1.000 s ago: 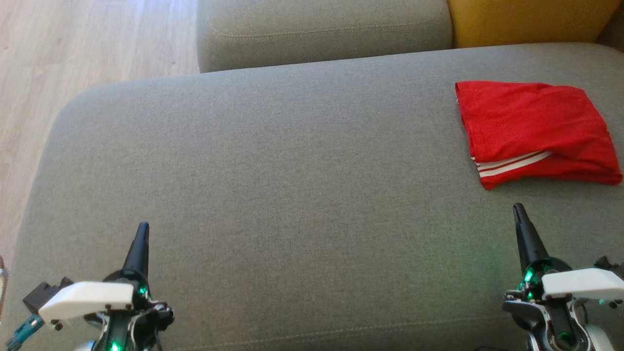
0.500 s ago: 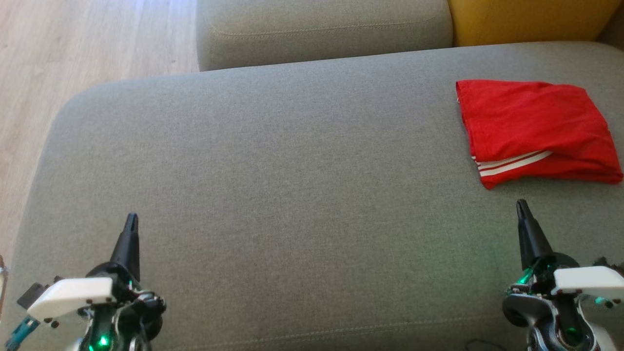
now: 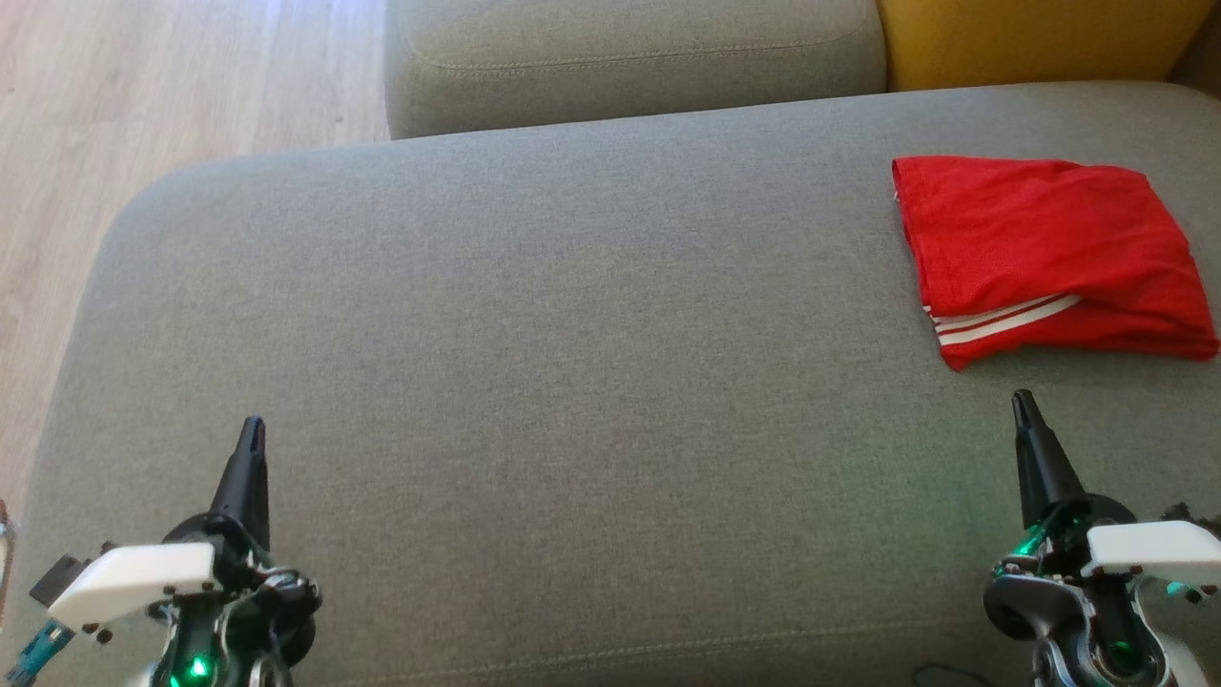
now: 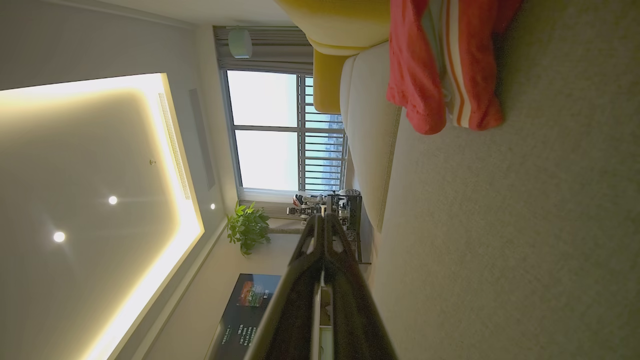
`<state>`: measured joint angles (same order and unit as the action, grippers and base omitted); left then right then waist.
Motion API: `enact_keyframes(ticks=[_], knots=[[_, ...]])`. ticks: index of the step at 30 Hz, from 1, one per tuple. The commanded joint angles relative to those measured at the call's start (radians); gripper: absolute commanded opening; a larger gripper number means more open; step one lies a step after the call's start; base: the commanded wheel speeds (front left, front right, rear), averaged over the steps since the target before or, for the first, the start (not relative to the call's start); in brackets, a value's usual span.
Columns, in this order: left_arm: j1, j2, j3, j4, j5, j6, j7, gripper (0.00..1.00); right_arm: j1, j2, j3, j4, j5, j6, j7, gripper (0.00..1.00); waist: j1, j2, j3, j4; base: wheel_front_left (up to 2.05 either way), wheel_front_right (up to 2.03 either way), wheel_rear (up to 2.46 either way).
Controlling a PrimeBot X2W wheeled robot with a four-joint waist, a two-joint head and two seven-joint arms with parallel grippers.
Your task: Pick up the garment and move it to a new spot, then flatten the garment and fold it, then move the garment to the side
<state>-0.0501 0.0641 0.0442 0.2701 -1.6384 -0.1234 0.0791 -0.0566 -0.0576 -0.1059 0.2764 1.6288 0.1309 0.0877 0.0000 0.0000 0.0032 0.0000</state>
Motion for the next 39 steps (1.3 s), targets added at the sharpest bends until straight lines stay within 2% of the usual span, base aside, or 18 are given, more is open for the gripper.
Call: enact_keyframes(ticks=[1,39], knots=[[-0.055,0.011,0.035,-0.027,0.001,-0.007,0.006,0.00,-0.049,-0.011,0.017,-0.033,0.000,0.000,0.006,0.00,0.0000,0.0000,0.000,0.000,0.00,0.00,0.00],[-0.056,0.002,0.048,-0.026,0.012,-0.007,0.017,0.00,-0.050,-0.004,0.007,-0.032,-0.008,0.000,0.014,0.00,0.0000,0.0000,0.000,0.000,0.00,0.00,0.00]])
